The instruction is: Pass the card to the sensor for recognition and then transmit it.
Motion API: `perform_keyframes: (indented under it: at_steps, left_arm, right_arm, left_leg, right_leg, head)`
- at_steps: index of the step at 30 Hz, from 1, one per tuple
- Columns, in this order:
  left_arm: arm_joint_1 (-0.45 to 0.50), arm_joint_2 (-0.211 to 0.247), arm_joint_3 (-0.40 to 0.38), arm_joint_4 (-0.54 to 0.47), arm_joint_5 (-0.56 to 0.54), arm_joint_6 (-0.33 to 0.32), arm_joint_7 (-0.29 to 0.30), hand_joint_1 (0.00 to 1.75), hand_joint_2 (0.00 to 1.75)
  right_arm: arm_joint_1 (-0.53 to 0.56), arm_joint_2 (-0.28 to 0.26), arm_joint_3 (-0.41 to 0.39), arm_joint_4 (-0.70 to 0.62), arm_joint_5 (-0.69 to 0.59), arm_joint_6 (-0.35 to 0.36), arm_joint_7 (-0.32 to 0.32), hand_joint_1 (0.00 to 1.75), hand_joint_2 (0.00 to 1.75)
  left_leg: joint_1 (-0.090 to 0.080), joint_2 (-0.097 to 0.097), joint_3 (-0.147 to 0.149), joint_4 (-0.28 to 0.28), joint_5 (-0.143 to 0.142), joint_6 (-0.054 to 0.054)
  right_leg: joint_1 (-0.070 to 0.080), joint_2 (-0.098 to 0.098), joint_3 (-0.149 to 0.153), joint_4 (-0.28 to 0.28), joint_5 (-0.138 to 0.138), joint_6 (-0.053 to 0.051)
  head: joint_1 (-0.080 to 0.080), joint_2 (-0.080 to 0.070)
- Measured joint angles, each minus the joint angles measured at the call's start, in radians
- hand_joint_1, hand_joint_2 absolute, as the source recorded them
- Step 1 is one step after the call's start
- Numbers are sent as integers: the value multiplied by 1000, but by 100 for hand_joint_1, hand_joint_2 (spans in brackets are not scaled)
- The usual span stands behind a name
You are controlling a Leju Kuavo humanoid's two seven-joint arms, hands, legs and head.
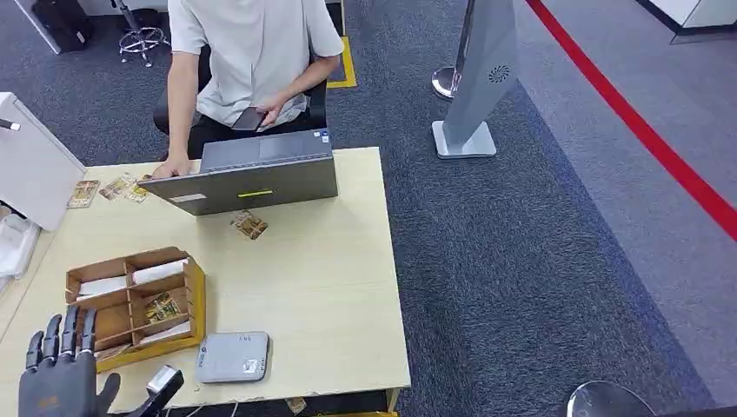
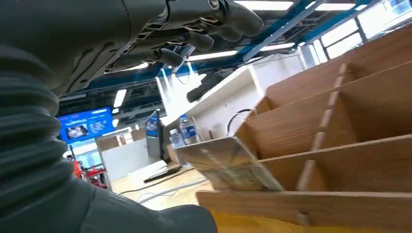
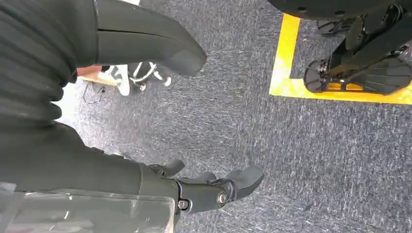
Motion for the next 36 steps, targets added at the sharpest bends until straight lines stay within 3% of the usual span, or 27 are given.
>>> perform_keyframes:
  at_steps: [8,36]
  left_arm:
    - [-16,19,-61,4,0,-18,22,0,175]
    - [-17,46,-61,5,0,-42,32,0,175]
  right_arm:
    - [0,0,-1,6,-18,-3,8,0,175]
    - [-12,0,-21,23,2,2,2,0,175]
  left_leg:
    - [0,0,0,0,0,0]
    - [0,0,0,0,0,0]
  right_leg:
    - [0,0,0,0,0,0]
    - [0,0,0,0,0,0]
  head:
    - [0,0]
    - [0,0]
